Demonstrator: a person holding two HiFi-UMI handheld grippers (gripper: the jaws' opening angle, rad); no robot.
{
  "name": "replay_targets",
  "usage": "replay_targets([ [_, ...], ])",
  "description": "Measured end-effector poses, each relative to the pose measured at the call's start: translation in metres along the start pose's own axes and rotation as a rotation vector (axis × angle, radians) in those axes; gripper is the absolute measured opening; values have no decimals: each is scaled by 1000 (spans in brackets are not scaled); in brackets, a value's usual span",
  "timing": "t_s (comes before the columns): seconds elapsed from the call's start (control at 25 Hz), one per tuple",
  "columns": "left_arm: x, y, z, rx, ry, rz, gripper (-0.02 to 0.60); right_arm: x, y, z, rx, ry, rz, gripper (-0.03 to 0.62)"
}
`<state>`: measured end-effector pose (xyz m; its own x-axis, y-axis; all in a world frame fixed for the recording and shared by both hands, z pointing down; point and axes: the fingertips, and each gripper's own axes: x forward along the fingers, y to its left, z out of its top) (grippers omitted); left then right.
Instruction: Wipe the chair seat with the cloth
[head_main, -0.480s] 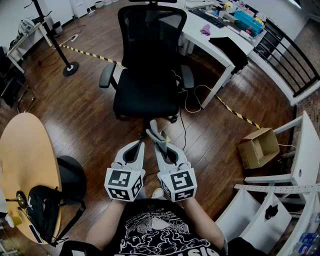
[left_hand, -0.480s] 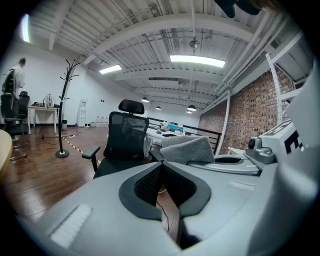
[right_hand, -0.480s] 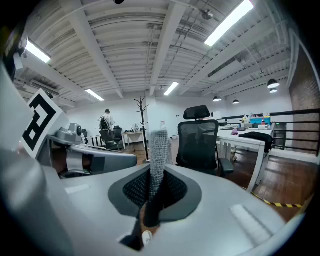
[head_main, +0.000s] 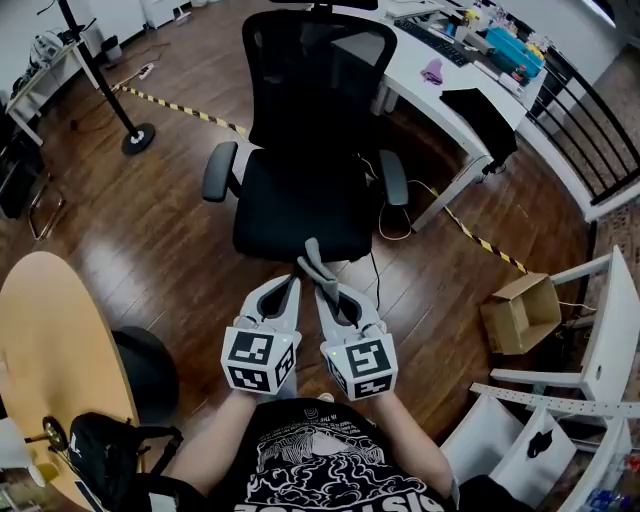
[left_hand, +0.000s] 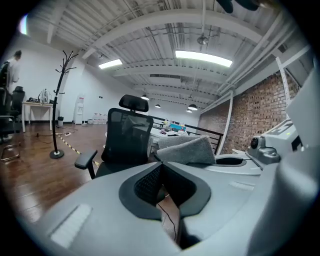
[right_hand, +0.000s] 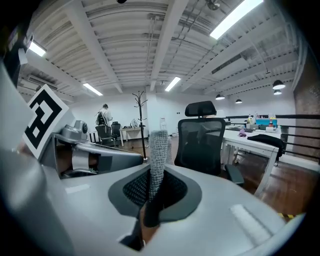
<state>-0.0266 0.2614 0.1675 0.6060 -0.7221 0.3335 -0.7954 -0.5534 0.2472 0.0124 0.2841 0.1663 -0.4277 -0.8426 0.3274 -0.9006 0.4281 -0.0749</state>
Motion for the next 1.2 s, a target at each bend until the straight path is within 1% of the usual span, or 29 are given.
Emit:
replay_targets([
  [0.36, 54, 81, 35, -24, 23, -24, 5, 99, -12, 24, -1, 47, -16, 12],
  [0.6, 80, 132, 53, -14, 28, -26, 5, 162, -20, 30, -23, 58, -6, 12],
  [0.68, 91, 147, 53, -18, 18, -14, 5, 182, -23, 31, -37, 55, 11, 12],
  [0.8, 104, 165, 50, -51, -1, 12, 5, 208, -26, 28, -63, 60, 41, 12],
  [1.0, 136, 189, 46, -75, -21, 57, 5, 251, -43, 28, -92, 47, 57, 12],
  [1.2, 180, 211, 36, -90, -22, 104, 5, 304, -66, 20, -133, 54, 123, 12],
])
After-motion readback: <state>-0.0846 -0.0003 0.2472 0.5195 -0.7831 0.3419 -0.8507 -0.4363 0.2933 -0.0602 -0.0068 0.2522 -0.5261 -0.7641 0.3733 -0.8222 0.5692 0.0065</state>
